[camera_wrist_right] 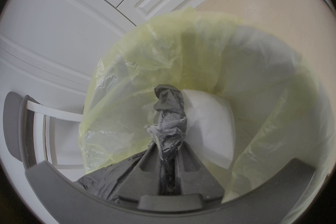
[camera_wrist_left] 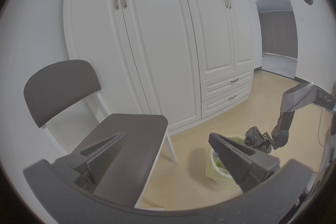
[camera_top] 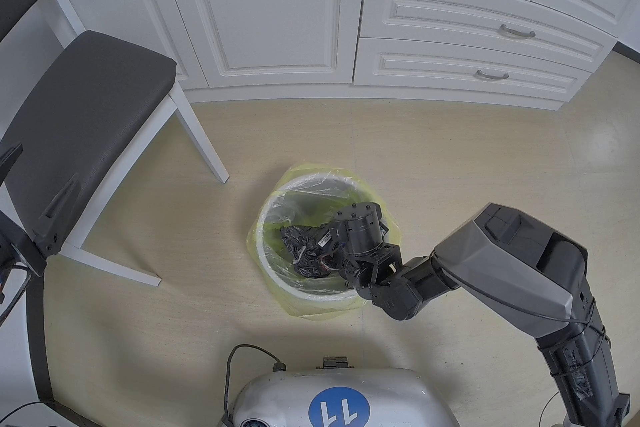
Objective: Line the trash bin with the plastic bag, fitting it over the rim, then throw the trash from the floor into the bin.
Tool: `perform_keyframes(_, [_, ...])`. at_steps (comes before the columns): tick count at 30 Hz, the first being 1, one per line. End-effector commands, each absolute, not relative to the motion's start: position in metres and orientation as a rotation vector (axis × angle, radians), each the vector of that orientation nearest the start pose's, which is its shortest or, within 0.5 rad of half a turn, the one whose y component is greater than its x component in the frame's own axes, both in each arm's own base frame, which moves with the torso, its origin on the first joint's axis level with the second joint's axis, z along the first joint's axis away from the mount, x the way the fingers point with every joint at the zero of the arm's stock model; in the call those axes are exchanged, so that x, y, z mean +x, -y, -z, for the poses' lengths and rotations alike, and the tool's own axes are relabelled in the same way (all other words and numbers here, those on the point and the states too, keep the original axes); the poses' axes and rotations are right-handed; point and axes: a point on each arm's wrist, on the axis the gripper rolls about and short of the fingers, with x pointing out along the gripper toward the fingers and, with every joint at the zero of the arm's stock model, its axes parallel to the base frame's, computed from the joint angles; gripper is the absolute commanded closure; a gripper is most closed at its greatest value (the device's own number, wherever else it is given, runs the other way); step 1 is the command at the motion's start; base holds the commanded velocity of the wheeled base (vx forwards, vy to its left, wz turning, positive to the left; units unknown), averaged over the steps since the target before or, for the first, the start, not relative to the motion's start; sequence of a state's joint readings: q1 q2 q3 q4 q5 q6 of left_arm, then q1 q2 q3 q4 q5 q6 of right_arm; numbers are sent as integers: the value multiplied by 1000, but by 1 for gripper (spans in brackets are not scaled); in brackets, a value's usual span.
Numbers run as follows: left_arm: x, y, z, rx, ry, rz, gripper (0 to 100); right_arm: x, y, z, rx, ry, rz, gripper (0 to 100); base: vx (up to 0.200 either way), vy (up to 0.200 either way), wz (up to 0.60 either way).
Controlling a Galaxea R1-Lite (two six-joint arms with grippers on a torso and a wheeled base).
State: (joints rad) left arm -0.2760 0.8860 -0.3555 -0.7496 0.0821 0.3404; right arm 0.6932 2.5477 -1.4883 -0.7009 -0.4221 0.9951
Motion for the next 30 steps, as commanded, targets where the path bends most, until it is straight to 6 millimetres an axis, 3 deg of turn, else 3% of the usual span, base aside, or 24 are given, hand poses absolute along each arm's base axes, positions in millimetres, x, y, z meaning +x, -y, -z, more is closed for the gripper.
perform_keyframes(1, [96, 25, -231, 299, 247, 154, 0, 385, -308, -17, 790, -411, -94, 100, 0, 0, 0])
perform_keyframes(8, [96, 25, -232, 296, 252, 153, 0, 385, -308, -17, 787, -412, -93, 100, 0, 0, 0])
perform_keyframes(9, [96, 25, -232, 298, 253, 153, 0, 385, -308, -17, 788, -412, -95, 0, 0, 0, 0])
perform_keyframes(30, [96, 25, -232, 298, 253, 153, 0, 380, -310, -22, 787, -413, -103, 0, 0, 0, 0])
